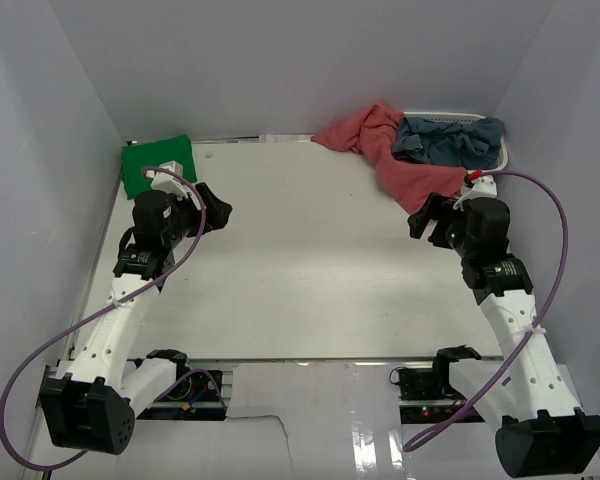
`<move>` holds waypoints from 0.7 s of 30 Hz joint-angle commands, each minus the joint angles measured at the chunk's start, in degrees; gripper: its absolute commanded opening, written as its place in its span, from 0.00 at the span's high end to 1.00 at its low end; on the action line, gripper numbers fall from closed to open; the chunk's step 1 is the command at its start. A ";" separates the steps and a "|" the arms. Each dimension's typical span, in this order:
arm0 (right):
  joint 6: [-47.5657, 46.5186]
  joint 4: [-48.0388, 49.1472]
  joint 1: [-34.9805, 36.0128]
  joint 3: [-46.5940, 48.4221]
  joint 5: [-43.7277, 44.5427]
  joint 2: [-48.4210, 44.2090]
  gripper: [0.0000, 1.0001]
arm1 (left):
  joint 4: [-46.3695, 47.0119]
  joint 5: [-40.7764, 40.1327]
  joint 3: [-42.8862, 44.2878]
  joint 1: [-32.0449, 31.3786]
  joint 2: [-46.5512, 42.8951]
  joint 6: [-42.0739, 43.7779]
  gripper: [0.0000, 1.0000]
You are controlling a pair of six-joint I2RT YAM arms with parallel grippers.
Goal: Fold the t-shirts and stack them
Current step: Grab crumpled tshirt from bin with the right arm
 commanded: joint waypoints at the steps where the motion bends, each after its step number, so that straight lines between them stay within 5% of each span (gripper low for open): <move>1: -0.01 0.38 -0.09 0.47 0.03 0.55 0.10 | 1.02 1.21 0.31 0.06 -0.43 0.28 0.02; 9: 0.79 1.51 -0.09 -0.76 4.25 3.54 0.05 | 0.84 0.59 0.05 0.06 -1.49 0.46 0.02; 21: 6.22 7.32 -0.26 0.20 13.91 21.11 0.03 | 0.40 0.15 -0.04 0.06 -2.89 0.55 0.02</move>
